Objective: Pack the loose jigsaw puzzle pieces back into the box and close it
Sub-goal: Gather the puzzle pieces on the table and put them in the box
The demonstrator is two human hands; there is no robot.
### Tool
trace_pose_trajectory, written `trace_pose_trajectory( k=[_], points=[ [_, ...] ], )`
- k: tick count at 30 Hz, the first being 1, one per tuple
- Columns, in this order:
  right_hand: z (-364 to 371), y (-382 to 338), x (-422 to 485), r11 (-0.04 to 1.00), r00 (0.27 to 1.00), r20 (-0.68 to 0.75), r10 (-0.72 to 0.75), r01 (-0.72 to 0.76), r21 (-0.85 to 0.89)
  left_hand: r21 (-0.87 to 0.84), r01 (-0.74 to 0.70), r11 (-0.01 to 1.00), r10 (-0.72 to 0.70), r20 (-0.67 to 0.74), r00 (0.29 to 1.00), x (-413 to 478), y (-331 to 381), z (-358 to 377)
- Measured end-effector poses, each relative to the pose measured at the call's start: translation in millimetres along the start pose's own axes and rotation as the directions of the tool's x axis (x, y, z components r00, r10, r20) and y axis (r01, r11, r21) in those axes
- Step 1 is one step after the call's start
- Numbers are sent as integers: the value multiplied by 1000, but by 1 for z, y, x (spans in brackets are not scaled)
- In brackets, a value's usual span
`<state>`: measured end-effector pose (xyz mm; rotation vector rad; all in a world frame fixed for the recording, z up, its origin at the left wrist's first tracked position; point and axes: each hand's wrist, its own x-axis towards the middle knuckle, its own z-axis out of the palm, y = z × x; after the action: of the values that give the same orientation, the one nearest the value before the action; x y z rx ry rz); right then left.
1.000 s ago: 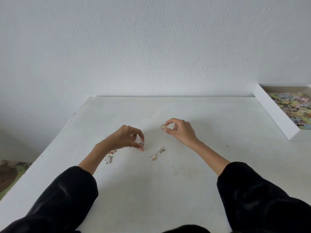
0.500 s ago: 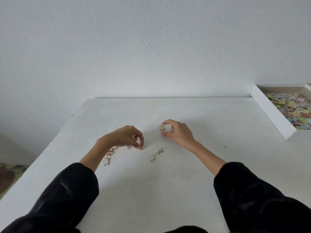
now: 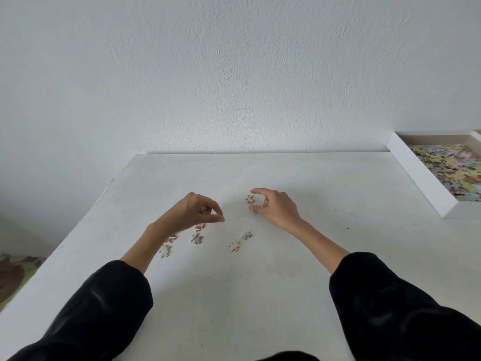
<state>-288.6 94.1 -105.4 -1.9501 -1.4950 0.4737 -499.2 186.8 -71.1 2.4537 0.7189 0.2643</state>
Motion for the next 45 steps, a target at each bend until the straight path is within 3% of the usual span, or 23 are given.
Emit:
trace_pose_trajectory(
  k=[3,7,15,21,30,35,39,42,45],
  points=[
    [1,1,0,1000,1000,2,-5,5,-9,-56,59,997,-54,91,994,-5,-5,-13],
    [0,0,0,1000,1000,3,-14,14,-25,49,137,989,-144,213,966,-15,-11,-21],
    [0,-1,0,1000,1000,13,-6,6,-27,108,182,977,-198,156,968,-17,-12,-16],
    [0,-4,0,997,999,41,-7,10,-72,60,198,978,-207,258,944,-15,-15,-19],
    [1,-9,4,997,1000,7,19,-18,-74,-26,114,993,-113,45,993,-15,-14,-11],
    [-6,-10,10,995,989,147,23,-8,-104,-66,110,992,-113,-44,993,-14,-20,-3],
    [-4,-9,8,984,978,193,-74,102,-143,-162,147,976,-165,-103,981,-12,-20,2],
    [-3,-13,5,993,975,198,-100,86,76,-255,151,955,-192,-145,971,-14,-21,0],
    [-2,-25,3,927,973,231,-16,-72,367,-306,173,936,-219,-124,968,-18,-21,-2]
  ],
)
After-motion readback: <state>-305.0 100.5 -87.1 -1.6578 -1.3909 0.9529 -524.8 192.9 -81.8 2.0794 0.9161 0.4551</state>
